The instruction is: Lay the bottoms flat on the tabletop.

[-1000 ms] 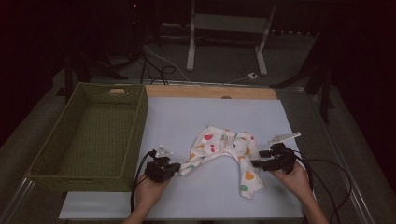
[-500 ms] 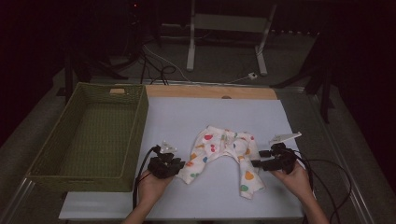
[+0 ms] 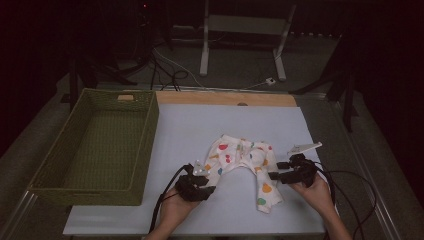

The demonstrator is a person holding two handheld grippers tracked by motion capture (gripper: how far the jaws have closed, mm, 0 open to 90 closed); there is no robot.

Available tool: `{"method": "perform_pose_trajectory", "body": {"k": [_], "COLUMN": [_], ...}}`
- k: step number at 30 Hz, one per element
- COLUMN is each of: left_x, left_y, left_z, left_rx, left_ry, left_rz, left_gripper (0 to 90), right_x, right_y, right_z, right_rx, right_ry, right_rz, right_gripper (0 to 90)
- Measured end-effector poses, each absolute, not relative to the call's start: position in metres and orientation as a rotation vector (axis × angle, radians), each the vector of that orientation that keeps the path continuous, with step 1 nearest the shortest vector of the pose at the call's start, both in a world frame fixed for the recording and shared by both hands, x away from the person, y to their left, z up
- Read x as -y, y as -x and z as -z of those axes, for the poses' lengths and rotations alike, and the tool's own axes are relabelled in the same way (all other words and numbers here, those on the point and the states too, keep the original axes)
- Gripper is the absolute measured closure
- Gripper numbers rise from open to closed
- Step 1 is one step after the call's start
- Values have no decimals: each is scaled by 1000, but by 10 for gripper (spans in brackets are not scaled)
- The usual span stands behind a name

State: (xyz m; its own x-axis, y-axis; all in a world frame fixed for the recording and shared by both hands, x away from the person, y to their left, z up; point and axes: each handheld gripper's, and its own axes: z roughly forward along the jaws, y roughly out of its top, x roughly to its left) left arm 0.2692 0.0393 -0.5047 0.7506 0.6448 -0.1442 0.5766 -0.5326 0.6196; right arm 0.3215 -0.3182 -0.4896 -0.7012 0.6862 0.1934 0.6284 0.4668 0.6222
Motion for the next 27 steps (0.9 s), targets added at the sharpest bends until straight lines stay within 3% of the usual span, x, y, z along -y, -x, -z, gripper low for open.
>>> {"method": "perform_pose_trajectory", "body": {"k": [3,4,8,14,19,27], "left_x": [-35,-33,-26,-13,-19,-23], "left_y": [-269,-269,-267,-264,-266,-269], "left_z": [512,514,514,504,509,516], "left_rx": [-902,-895,-856,-808,-860,-894], "left_ry": [-2326,-2338,-2353,-2368,-2386,-2372], "left_rz": [-157,-156,-149,-163,-238,-251], "left_gripper": [605,640,900,900,711,622], "right_x": [318,318,316,318,319,315], "right_y": [-322,-322,-322,-323,-322,-324], "right_z": [490,491,491,489,489,491], "right_rx": [-2618,-2618,-2622,-2619,-2618,-2623], "right_ry": [-1174,-1174,-1181,-1169,-1167,-1169], "right_rz": [-1052,-1056,-1049,-1056,-1064,-1055], "right_gripper": [366,366,366,366,366,366]}}
